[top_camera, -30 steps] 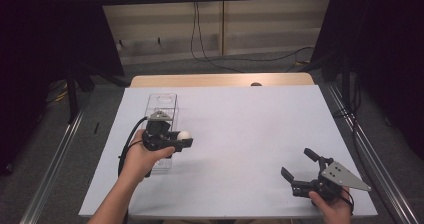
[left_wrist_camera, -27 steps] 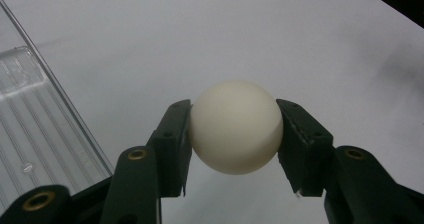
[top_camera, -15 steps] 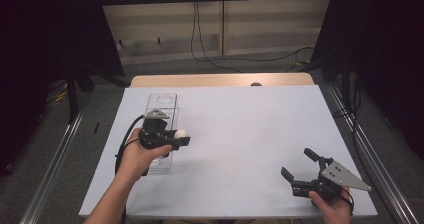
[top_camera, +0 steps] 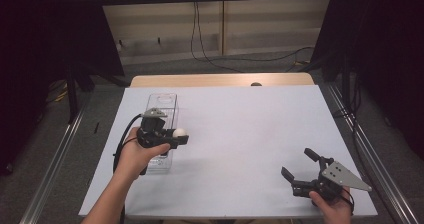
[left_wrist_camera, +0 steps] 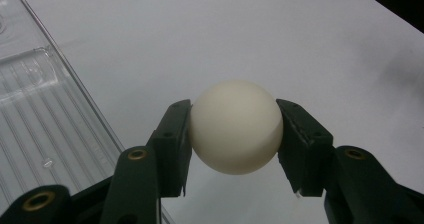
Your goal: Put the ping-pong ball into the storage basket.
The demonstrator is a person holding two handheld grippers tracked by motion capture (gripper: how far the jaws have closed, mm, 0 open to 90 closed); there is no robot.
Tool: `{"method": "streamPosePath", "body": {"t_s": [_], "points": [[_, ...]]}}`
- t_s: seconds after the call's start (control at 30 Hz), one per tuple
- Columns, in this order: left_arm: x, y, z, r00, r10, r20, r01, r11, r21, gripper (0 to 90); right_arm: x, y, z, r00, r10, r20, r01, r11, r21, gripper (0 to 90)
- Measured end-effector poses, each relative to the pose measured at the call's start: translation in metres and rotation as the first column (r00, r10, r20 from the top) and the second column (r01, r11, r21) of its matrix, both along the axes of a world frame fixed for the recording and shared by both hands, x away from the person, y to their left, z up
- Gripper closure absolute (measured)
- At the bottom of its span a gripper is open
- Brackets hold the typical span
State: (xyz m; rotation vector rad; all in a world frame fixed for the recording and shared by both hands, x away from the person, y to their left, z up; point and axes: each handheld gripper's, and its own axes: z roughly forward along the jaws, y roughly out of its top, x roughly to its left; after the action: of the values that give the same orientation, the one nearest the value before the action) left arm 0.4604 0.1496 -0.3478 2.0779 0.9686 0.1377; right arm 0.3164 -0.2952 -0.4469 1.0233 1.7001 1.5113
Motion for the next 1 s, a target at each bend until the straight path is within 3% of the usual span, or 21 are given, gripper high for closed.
{"method": "streamPosePath", "body": {"t_s": [1.0], "points": [[0.004, 0.012, 0.007, 1.0000, 0.001, 0.000, -0.001, 0.9999, 0.013, 51.2, -0.001, 0.000, 0.001, 1.0000, -0.004, 0.003, 0.004, 1.000, 0.005, 0.8]]}}
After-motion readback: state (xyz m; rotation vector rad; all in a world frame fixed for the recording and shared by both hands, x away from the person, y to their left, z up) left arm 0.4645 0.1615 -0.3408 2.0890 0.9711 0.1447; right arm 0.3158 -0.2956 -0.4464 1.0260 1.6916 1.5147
